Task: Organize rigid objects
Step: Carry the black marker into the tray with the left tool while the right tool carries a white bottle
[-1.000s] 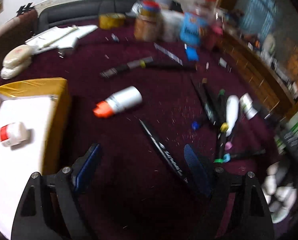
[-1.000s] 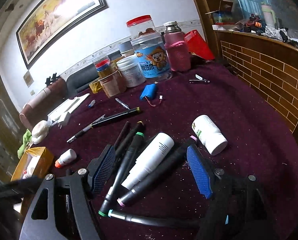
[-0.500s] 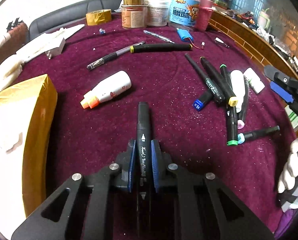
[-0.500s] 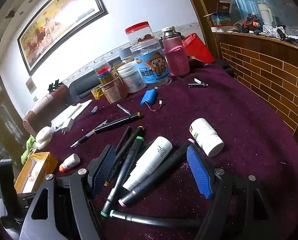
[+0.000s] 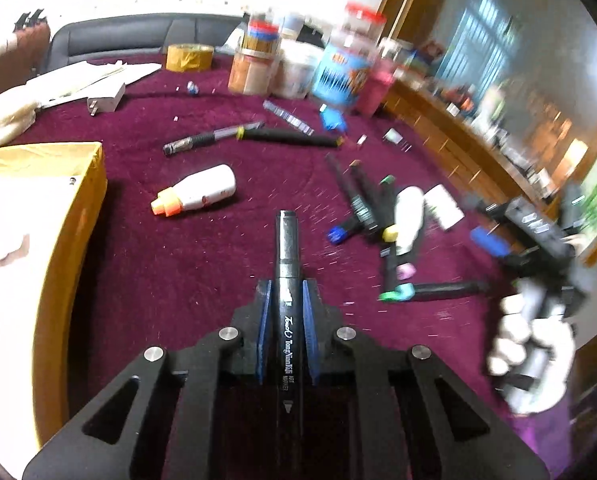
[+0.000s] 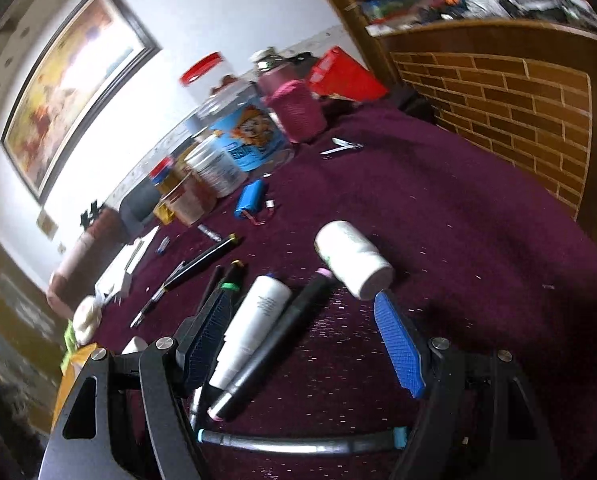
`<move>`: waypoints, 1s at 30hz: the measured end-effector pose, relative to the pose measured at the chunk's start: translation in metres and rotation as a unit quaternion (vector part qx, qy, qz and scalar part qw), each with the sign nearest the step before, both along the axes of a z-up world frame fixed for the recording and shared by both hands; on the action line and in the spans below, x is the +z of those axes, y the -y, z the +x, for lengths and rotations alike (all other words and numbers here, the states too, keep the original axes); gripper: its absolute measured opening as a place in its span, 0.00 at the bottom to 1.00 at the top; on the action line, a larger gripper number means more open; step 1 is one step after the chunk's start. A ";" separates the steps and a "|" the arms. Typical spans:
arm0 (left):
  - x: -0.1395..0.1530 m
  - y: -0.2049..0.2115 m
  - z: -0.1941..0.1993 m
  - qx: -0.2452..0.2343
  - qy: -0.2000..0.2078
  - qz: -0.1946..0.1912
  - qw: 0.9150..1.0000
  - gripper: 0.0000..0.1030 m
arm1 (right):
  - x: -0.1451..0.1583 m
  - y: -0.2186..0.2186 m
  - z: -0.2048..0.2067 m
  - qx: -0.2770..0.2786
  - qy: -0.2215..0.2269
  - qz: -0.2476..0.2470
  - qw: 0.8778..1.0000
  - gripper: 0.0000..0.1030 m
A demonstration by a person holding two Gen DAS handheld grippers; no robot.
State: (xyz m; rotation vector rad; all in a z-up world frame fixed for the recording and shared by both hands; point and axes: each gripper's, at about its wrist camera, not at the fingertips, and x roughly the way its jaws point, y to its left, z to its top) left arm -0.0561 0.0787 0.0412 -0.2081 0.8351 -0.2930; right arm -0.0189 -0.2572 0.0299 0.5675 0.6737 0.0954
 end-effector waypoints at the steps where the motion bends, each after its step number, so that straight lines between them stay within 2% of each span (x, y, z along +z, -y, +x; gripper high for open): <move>1: 0.006 -0.005 -0.007 -0.002 0.007 -0.015 1.000 0.12 | -0.002 0.006 0.000 -0.008 -0.004 0.010 1.000 0.67; 4: 0.019 -0.013 -0.023 -0.009 0.024 -0.040 0.999 0.12 | -0.003 0.019 -0.003 -0.026 -0.017 0.025 0.999 0.67; 9: 0.030 -0.022 -0.041 -0.022 0.044 -0.053 0.997 0.12 | 0.001 0.022 -0.003 -0.026 -0.052 -0.034 0.998 0.67; 13: 0.031 -0.030 -0.044 -0.024 0.043 -0.064 0.997 0.12 | 0.007 0.004 -0.007 0.042 -0.082 -0.084 0.992 0.67; 16: 0.031 -0.034 -0.046 -0.024 0.043 -0.071 0.996 0.12 | 0.010 -0.008 -0.021 0.085 -0.076 -0.106 0.988 0.67; 18: 0.031 -0.033 -0.047 -0.025 0.044 -0.071 0.996 0.12 | 0.014 -0.015 -0.027 0.095 -0.068 -0.140 0.983 0.67; 20: 0.032 -0.030 -0.048 -0.029 0.045 -0.069 0.996 0.12 | 0.018 -0.021 -0.019 0.078 -0.062 -0.204 0.974 0.67; 23: 0.035 -0.025 -0.053 -0.035 0.050 -0.070 0.996 0.12 | 0.016 -0.022 0.009 0.074 -0.071 -0.242 0.965 0.67; 24: 0.036 -0.025 -0.055 -0.036 0.053 -0.069 0.996 0.12 | 0.011 -0.021 0.026 0.066 -0.082 -0.265 0.958 0.67; 26: 0.042 -0.027 -0.061 -0.033 0.060 -0.069 0.995 0.12 | 0.002 -0.016 0.049 0.058 -0.099 -0.273 0.955 0.65; 28: 0.047 -0.032 -0.064 -0.028 0.064 -0.069 0.995 0.12 | -0.003 -0.008 0.063 0.056 -0.111 -0.250 0.960 0.47; 29: 0.050 -0.037 -0.066 -0.025 0.066 -0.072 0.995 0.12 | -0.005 -0.005 0.068 0.062 -0.115 -0.233 0.964 0.42; 30: 0.053 -0.044 -0.069 -0.021 0.067 -0.079 0.994 0.12 | -0.007 0.001 0.074 0.069 -0.119 -0.208 0.968 0.33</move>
